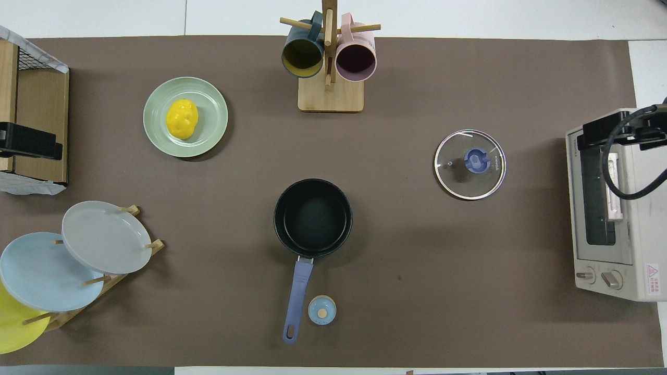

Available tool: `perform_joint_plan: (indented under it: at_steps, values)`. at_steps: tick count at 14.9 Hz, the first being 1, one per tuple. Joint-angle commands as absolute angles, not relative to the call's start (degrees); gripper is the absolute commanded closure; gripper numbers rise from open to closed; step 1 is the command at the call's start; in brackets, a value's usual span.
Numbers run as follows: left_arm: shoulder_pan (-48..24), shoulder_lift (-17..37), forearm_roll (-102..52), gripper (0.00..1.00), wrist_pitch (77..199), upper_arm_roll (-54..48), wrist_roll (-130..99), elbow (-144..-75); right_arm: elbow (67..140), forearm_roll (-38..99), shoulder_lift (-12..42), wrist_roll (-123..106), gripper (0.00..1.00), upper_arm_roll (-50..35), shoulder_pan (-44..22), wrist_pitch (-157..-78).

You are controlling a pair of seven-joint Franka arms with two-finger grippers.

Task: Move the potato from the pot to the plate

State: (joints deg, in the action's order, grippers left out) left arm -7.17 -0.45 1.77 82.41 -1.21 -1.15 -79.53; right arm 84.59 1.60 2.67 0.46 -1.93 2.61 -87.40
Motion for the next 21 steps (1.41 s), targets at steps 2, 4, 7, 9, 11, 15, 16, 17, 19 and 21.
perform_joint_plan:
  at_steps: [2,4,7,9,11,15,16,17,19,21]
  values:
    - [-6.33,-1.14,-2.19,0.00,82.97,-1.32,-0.53,-81.47,85.78,1.85,1.67,-0.88,0.00,-1.93,2.90,-86.92]
    - [-4.23,-0.27,-2.37,0.00,82.88,-2.37,-0.53,-81.91,85.78,1.85,1.67,-0.88,0.00,-1.93,2.90,-86.92]
    - [-3.60,-1.14,-2.20,0.00,82.62,-2.99,-0.53,-83.40,85.78,1.85,1.67,-0.88,0.00,-1.93,2.90,-86.92]
    - [-3.69,-2.46,-1.94,0.00,82.71,-2.90,-0.53,-86.04,85.78,1.85,1.58,-0.88,0.00,-1.93,2.90,-86.92]
    - [-3.69,-2.55,-2.11,0.00,81.57,-2.72,-1.22,-86.04,85.78,1.85,1.58,-0.88,0.00,-1.93,2.90,-86.92]
    - [-4.04,-2.55,-1.76,0.00,80.77,-2.72,-3.61,-86.13,85.78,1.85,1.67,-0.88,0.00,-1.93,2.90,-86.92]
    - [-3.87,-2.46,-1.67,0.00,80.77,-2.72,-3.43,-86.05,85.78,1.85,1.58,-0.88,0.00,-1.93,2.90,-86.92]
    - [-3.87,-2.46,-1.32,0.00,80.60,-2.64,-3.43,-86.04,85.78,1.85,1.58,-0.88,0.00,-1.93,2.90,-86.92]
    - [-3.52,-2.55,-1.23,0.00,80.51,-2.64,-3.43,-86.13,85.78,1.85,1.58,-0.88,0.00,-1.93,2.90,-86.84]
    - [-2.82,-2.46,-1.23,0.00,80.42,-2.72,-3.43,-86.13,85.78,1.85,1.58,-0.88,0.00,-1.93,2.90,-86.92]
